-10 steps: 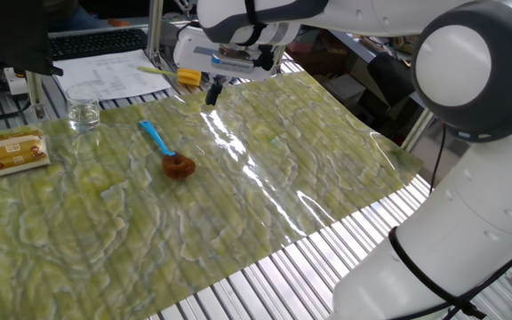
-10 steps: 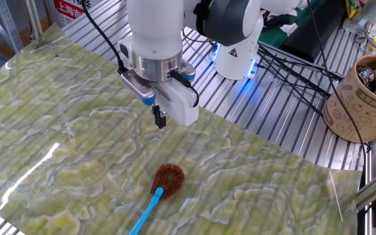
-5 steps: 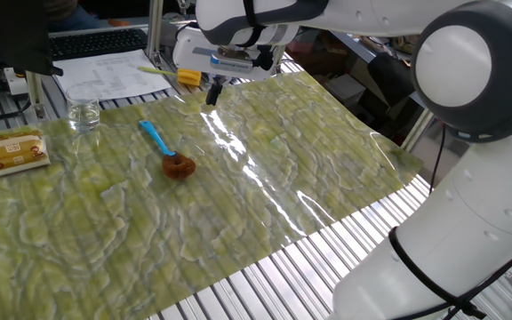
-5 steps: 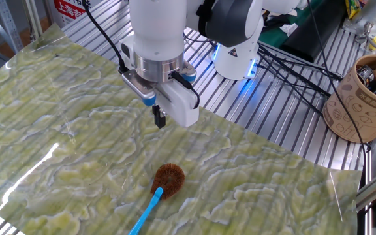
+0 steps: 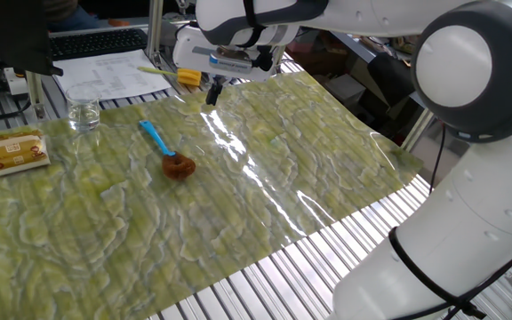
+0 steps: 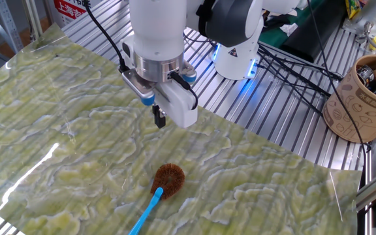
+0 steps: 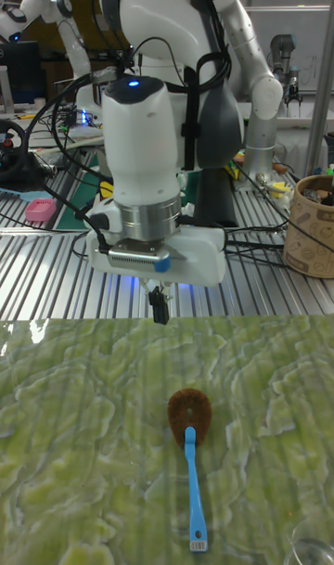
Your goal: Scrub the table with a brush
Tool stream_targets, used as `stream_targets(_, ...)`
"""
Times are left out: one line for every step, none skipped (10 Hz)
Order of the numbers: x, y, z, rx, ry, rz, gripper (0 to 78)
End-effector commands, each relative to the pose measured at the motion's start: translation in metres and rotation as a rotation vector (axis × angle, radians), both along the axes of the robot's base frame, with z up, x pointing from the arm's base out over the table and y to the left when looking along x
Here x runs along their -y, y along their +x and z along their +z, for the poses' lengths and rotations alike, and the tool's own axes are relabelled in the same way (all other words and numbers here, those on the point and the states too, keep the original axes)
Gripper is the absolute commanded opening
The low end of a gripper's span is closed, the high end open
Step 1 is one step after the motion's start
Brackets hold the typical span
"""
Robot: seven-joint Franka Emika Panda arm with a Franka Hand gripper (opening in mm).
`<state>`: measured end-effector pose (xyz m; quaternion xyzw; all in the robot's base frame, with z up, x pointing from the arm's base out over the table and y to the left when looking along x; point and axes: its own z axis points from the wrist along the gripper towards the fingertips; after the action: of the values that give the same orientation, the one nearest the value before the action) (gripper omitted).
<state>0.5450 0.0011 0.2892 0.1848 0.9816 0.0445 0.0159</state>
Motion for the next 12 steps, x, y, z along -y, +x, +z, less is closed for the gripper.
stream_targets(-0.009,0.008,-0.011,0.006,-0.007,-0.025,0.0)
stream_targets(-0.013,0.010,-0.016,0.010,-0.018,-0.032,0.0)
stream_targets(-0.015,0.012,-0.019,0.010,-0.027,-0.034,0.0)
stream_targets(-0.018,0.014,-0.024,0.010,-0.028,-0.035,0.0)
stream_targets(-0.019,0.017,-0.028,0.010,-0.029,-0.037,0.0)
stream_targets(-0.020,0.020,-0.032,0.011,-0.029,-0.038,0.0)
stream_targets(-0.019,0.023,-0.037,0.012,-0.026,-0.038,0.0)
stream_targets(-0.019,0.024,-0.038,0.012,-0.026,-0.038,0.0)
stream_targets(-0.021,0.028,-0.046,0.015,-0.025,-0.041,0.0)
stream_targets(-0.022,0.030,-0.051,0.020,-0.025,-0.042,0.0)
stream_targets(-0.023,0.032,-0.056,0.026,-0.025,-0.045,0.0)
stream_targets(-0.024,0.034,-0.061,0.030,-0.024,-0.046,0.0)
